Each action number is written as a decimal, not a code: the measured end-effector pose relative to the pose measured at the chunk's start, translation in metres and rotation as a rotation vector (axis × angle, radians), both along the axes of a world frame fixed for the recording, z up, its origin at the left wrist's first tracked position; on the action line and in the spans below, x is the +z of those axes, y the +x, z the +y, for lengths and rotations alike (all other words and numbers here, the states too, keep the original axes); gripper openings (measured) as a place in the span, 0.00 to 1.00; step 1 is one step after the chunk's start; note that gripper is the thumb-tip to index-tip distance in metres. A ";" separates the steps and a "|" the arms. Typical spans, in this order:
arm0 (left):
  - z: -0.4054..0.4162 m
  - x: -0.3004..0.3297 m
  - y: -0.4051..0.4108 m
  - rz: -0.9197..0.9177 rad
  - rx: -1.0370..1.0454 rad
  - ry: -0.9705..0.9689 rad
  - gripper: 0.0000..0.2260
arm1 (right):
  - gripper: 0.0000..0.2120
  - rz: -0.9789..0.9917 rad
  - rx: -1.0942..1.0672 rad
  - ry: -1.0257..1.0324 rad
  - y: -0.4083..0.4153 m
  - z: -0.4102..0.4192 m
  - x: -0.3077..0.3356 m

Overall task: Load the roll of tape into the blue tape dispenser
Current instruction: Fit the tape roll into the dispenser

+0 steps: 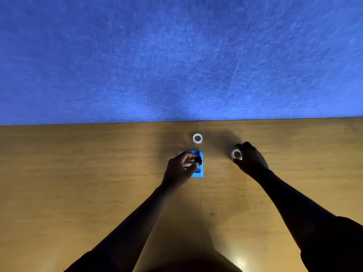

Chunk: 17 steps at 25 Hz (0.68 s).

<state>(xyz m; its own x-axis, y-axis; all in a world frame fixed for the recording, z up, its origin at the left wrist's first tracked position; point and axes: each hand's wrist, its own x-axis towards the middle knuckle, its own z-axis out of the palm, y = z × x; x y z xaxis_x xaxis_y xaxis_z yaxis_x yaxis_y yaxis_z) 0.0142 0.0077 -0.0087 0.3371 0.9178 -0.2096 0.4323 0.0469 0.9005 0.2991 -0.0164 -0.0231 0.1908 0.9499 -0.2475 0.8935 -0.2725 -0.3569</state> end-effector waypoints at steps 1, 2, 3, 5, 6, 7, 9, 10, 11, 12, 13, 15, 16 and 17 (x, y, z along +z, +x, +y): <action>0.001 0.001 0.000 0.001 0.003 0.004 0.12 | 0.24 0.048 0.001 0.014 -0.003 0.001 0.002; 0.002 0.002 -0.001 0.001 0.009 0.009 0.11 | 0.24 0.107 0.005 0.038 -0.008 0.001 0.005; 0.003 0.004 -0.001 -0.001 0.015 0.015 0.11 | 0.25 0.167 0.010 0.070 -0.014 0.002 0.009; 0.005 0.007 -0.002 -0.004 0.024 0.029 0.10 | 0.26 0.295 0.005 0.134 -0.030 0.002 0.017; 0.007 0.009 -0.002 -0.006 0.027 0.038 0.10 | 0.26 0.357 0.002 0.158 -0.038 0.002 0.021; 0.008 0.010 -0.002 -0.011 0.029 0.046 0.10 | 0.26 0.406 0.007 0.173 -0.046 0.001 0.025; 0.010 0.014 -0.002 -0.023 0.027 0.069 0.10 | 0.26 0.495 0.023 0.173 -0.062 -0.002 0.033; 0.010 0.015 -0.002 -0.026 0.025 0.084 0.10 | 0.26 0.550 0.027 0.167 -0.070 -0.003 0.037; 0.010 0.017 -0.003 -0.028 0.023 0.102 0.10 | 0.26 0.604 0.027 0.157 -0.076 -0.004 0.040; 0.011 0.018 -0.004 -0.026 0.021 0.119 0.10 | 0.26 0.649 0.026 0.144 -0.082 -0.005 0.043; 0.010 0.019 -0.005 -0.024 0.018 0.135 0.10 | 0.25 0.684 0.027 0.133 -0.087 -0.006 0.045; 0.010 0.019 -0.008 -0.023 0.012 0.155 0.11 | 0.25 0.751 0.028 0.125 -0.094 -0.006 0.049; 0.009 0.020 -0.009 -0.029 0.012 0.157 0.11 | 0.24 0.785 0.021 0.125 -0.096 -0.006 0.050; 0.009 0.020 -0.010 -0.034 0.011 0.158 0.11 | 0.24 0.814 0.011 0.125 -0.096 -0.007 0.050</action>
<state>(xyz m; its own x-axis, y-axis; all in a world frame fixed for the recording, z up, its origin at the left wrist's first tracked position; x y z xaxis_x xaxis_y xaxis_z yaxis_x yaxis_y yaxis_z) 0.0042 0.0164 0.0111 0.3314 0.9421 -0.0506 0.4019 -0.0924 0.9110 0.2028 -0.0230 0.0272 -0.0126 0.9804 -0.1968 0.3440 -0.1805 -0.9214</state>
